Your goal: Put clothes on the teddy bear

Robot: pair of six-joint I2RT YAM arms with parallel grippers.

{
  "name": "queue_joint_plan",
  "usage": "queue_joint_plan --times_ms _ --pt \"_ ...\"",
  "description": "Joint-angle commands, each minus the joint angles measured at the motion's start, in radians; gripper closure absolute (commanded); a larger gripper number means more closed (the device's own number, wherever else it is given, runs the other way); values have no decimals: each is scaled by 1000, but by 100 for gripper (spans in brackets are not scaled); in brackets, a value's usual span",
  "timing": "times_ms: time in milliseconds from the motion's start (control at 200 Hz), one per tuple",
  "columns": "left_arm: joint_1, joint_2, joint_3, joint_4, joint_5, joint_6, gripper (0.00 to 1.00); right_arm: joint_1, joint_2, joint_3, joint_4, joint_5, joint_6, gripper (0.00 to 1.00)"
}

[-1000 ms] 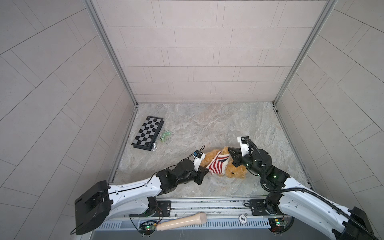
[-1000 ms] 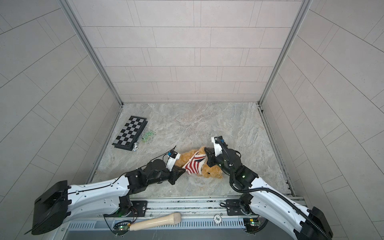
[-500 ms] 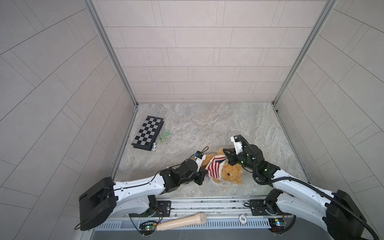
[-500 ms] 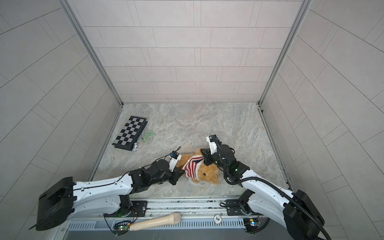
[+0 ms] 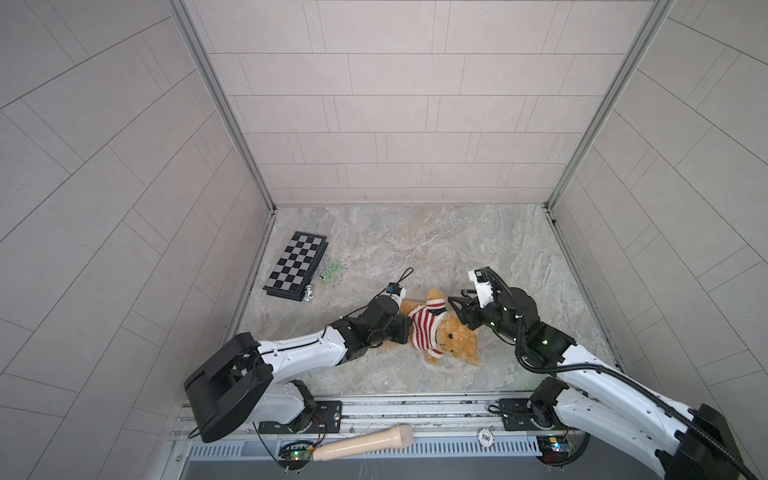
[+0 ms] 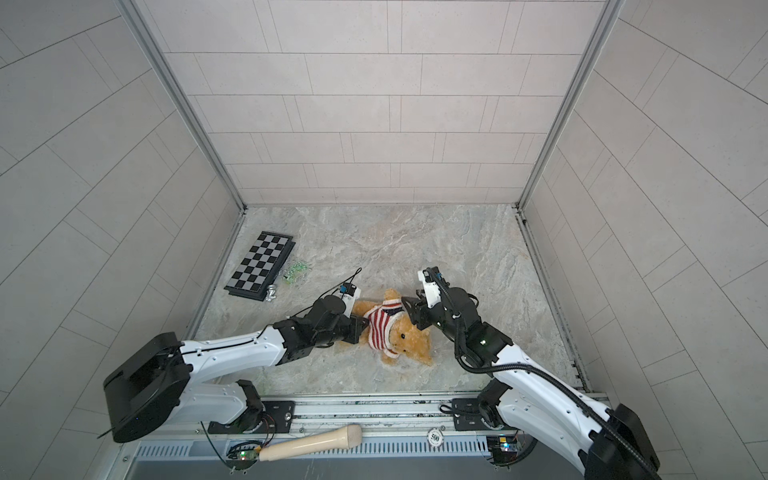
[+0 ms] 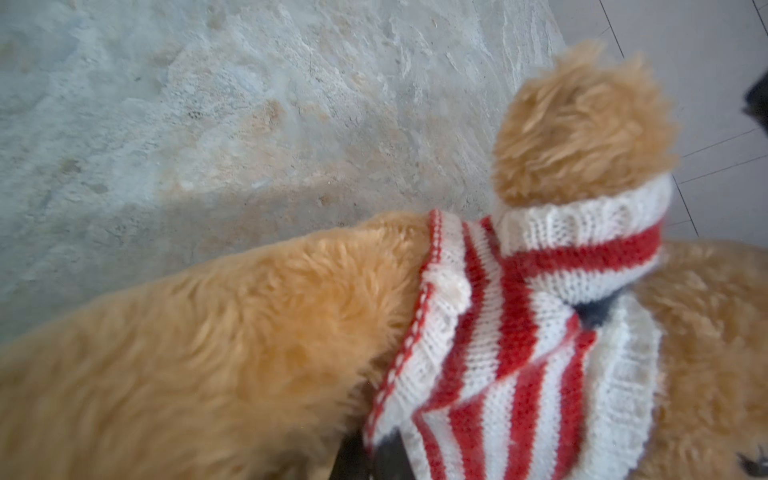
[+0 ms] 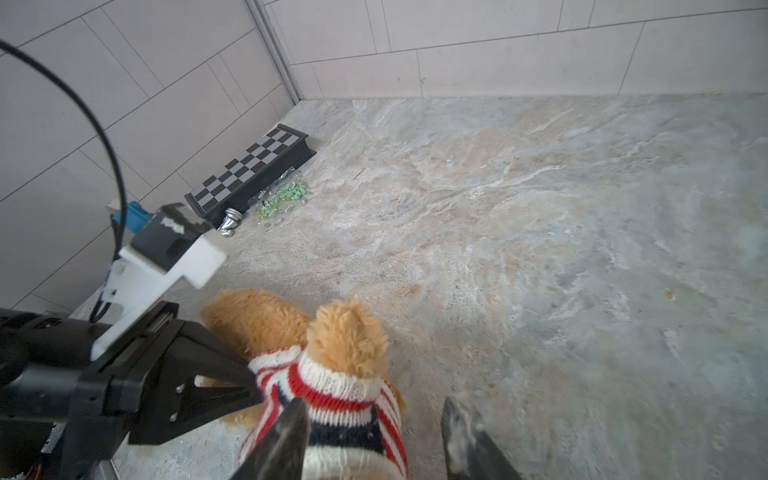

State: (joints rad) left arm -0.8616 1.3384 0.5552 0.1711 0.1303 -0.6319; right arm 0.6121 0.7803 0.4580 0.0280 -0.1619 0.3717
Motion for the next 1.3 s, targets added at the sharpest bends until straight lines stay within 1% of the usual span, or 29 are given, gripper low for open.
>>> queue_joint_plan --times_ms 0,70,165,290,355,400,456,541,611,711,816,866,911,1036,1181,1292 --pt "32 46 48 -30 -3 23 100 -3 -81 7 -171 48 -24 39" --pt "52 73 69 -33 -4 26 100 -1 -128 4 -218 38 -17 37" --pt "79 106 106 -50 -2 44 100 -2 -166 5 -259 19 -15 37" --pt "79 101 153 -72 17 101 78 -2 -179 1 -276 6 -11 36" --pt "78 82 163 -88 34 128 61 -1 -175 3 -276 -20 -7 36" --pt "75 63 164 -110 32 144 53 -2 -173 1 -271 -40 -3 36" --pt "71 37 159 -139 20 162 48 -2 -171 -4 -267 -43 1 36" --pt "61 -5 145 -171 12 186 45 -2 -165 -12 -263 -55 -3 35" --pt "45 -28 134 -199 12 200 43 -2 -154 -15 -254 -78 -2 35" --pt "18 -62 120 -239 0 214 44 -2 -133 -12 -249 -109 -3 35" --pt "-4 -114 104 -284 -12 222 45 8 -160 -22 -197 -220 -7 35" --pt "-12 -144 95 -296 -11 229 46 23 -185 -23 -186 -245 -9 34" --pt "-16 -165 88 -301 -3 232 48 36 -199 -21 -200 -240 -19 33" --pt "-21 -185 83 -297 29 232 54 38 -211 -17 -275 -174 -31 33" --pt "-54 -164 130 -294 42 245 57 40 -249 -10 -313 -165 -9 33" --pt "-54 -127 181 -279 58 265 59 40 -270 -7 -354 -178 -3 33"
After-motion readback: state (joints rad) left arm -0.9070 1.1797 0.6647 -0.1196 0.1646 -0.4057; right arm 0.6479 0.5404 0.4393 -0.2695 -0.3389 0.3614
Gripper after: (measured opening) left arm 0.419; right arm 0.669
